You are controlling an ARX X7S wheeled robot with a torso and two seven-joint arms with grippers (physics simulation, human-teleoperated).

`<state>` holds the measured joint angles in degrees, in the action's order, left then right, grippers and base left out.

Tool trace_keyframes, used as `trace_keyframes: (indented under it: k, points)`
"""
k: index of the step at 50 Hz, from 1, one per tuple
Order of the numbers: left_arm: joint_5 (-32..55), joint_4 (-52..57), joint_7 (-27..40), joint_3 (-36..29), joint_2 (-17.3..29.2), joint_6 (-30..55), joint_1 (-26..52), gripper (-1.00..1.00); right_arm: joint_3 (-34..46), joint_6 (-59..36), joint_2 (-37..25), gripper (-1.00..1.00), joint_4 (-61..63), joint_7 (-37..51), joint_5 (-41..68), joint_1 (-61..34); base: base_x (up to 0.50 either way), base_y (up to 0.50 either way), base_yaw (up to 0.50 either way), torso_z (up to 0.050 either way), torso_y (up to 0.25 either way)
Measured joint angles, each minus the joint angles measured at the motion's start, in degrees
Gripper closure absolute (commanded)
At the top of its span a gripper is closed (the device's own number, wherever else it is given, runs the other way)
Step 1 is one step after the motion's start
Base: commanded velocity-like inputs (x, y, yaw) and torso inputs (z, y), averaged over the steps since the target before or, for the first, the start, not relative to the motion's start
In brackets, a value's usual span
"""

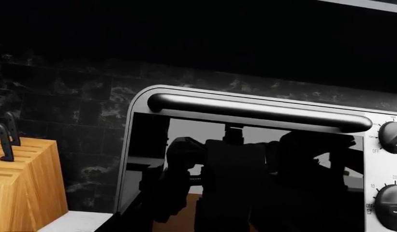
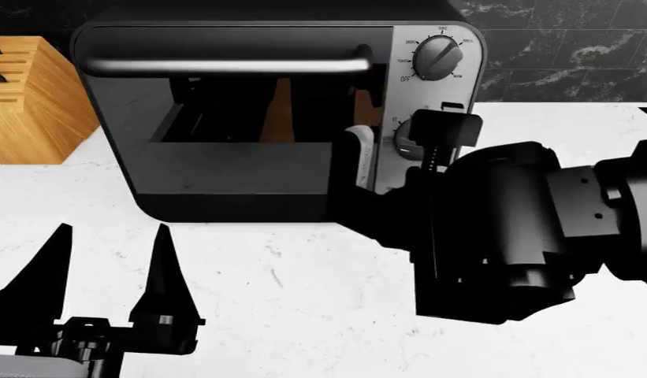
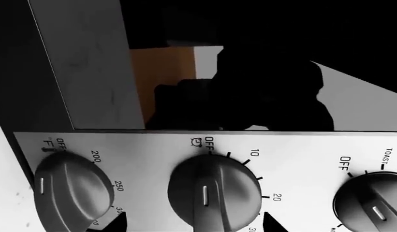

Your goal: Turn on the toaster oven by setting the timer.

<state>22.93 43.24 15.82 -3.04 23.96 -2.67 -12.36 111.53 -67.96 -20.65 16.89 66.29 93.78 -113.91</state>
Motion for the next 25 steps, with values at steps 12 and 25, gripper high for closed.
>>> trace_keyframes:
  k: [12, 25]
  points:
    - [0.02, -0.11, 0.18, -0.15, 0.14, -0.07, 0.1, -1.0, 0.36, -0.28, -0.42, -1.0, -0.07, -0.21, -0.67, -0.03, 0.0, 0.0, 0.0, 0.0, 0.0]
    - [0.0, -0.17, 0.33, -0.31, 0.29, -0.3, 0.03, -1.0, 0.58, -0.58, -0.74, -1.0, -0.11, -0.31, -1.08, -0.22, 0.0, 0.0, 0.0, 0.0, 0.0]
